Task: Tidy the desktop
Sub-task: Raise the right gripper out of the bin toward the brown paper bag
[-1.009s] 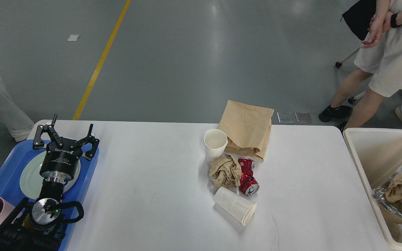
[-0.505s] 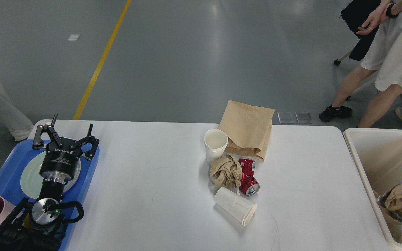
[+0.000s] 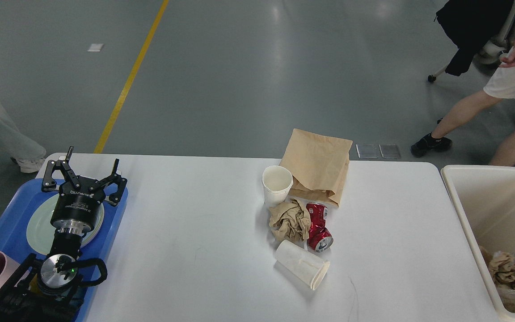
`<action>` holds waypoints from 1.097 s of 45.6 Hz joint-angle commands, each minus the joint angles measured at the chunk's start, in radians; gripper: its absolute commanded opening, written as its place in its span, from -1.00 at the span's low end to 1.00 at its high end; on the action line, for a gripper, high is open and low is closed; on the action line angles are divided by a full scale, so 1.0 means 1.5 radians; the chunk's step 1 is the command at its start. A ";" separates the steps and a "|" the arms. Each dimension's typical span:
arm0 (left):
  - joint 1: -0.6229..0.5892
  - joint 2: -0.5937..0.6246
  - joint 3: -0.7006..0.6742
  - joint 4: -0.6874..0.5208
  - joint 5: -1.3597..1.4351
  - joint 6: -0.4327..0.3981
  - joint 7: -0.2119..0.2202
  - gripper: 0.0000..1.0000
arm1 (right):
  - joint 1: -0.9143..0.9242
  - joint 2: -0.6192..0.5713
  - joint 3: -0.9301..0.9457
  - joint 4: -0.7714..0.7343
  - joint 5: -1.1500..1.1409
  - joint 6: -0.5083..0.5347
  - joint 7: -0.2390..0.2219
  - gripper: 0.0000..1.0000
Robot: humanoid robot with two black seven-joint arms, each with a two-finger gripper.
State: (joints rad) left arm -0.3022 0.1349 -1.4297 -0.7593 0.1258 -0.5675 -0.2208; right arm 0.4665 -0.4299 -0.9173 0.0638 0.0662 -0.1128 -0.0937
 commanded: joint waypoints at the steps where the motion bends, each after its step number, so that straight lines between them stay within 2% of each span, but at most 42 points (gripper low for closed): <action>1: 0.000 0.000 0.000 0.000 0.000 0.000 0.000 0.93 | 0.005 -0.002 0.001 0.005 -0.002 0.001 0.000 1.00; 9: 0.000 0.000 0.000 0.000 0.000 0.000 0.000 0.93 | 0.055 -0.026 -0.008 0.047 -0.010 0.030 -0.002 1.00; 17: -0.001 0.000 0.000 0.000 0.000 0.000 0.000 0.93 | 0.186 -0.082 -0.014 0.182 -0.090 0.084 -0.009 1.00; 25: 0.000 0.000 0.000 0.000 0.000 0.000 0.000 0.93 | 0.363 -0.142 -0.023 0.390 -0.186 0.107 -0.069 1.00; 29: 0.000 0.000 0.000 0.000 0.000 0.000 0.000 0.93 | 0.464 -0.151 -0.083 0.493 -0.202 0.131 -0.095 1.00; 33: -0.001 0.000 0.000 0.000 0.000 0.000 0.000 0.93 | 0.595 -0.138 -0.181 0.593 -0.202 0.164 -0.097 1.00; 38: -0.001 0.000 0.000 0.000 0.000 0.000 0.000 0.93 | 0.754 -0.083 -0.263 0.705 -0.199 0.225 -0.098 1.00; 46: 0.000 -0.001 0.000 0.000 0.000 0.000 0.000 0.93 | 0.964 0.008 -0.276 0.832 -0.191 0.390 -0.098 1.00; 50: 0.000 -0.001 0.000 0.000 0.000 0.000 0.000 0.93 | 1.049 0.035 -0.266 0.886 -0.182 0.447 -0.098 1.00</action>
State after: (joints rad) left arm -0.3028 0.1341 -1.4297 -0.7593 0.1257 -0.5675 -0.2208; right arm 1.8762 -0.4342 -1.3308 1.2907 -0.2226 0.4407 -0.2407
